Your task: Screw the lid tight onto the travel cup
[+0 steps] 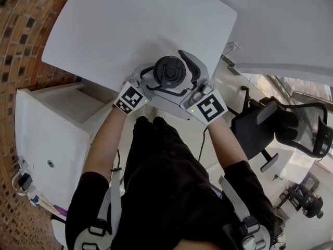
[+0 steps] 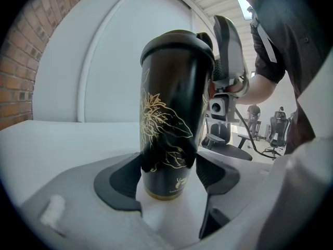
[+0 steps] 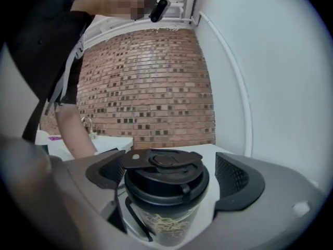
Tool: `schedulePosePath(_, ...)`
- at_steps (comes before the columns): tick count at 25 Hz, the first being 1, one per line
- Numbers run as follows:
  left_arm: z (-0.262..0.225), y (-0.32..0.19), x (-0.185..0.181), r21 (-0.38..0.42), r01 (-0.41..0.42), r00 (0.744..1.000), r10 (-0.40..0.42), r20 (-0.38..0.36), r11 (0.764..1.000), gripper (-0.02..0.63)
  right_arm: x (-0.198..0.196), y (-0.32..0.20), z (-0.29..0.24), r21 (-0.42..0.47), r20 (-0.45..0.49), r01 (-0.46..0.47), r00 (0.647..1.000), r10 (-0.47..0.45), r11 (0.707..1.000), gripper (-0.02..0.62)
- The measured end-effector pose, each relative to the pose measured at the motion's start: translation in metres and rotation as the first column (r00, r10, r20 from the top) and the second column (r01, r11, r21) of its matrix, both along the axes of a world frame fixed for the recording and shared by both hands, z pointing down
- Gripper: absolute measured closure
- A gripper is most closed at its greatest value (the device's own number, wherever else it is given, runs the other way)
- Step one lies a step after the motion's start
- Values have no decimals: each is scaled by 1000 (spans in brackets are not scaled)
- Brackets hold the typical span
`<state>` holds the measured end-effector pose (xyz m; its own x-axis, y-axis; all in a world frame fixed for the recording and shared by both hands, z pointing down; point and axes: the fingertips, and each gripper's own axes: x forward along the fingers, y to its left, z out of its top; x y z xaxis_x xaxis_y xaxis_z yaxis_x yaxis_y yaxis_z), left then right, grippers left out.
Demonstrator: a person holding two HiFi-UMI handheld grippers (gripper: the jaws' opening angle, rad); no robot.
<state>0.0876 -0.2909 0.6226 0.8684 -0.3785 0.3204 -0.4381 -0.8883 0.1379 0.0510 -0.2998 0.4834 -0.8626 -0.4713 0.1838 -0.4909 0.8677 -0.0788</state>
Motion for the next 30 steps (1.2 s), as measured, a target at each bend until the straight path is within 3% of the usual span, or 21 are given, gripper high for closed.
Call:
schedulePosePath(4, 0, 0, -1, -2, 0, 1000, 0, 1, 1000, 276, -9, 1, 1, 28, -96, 205, 975, -202, 978, 74)
schedulePosePath(7, 0, 1, 0, -2, -2, 1000, 2, 0, 1000, 276, -9, 2, 1, 26, -98, 223, 971, -220, 974, 78)
schedulePosePath(11, 0, 0, -2, 0, -4, 1000, 4, 1, 1000, 276, -11, 2, -2, -22, 4, 172, 985, -172, 985, 95)
schedulePosePath(18, 0, 1, -2, 0, -4, 1000, 4, 1, 1000, 276, -6, -3, -4, 32, 18, -8, 1000, 7, 999, 114)
schedulePosePath(25, -1, 0, -1, 2, -3, 1000, 3, 2, 1000, 275, 3, -7, -1, 19, 51, -232, 972, 230, 973, 124)
schedulePosePath(30, 1, 0, -2, 5, 5, 1000, -5, 5, 1000, 273, 3, -6, -1, 4, 45, -242, 969, 242, 970, 126)
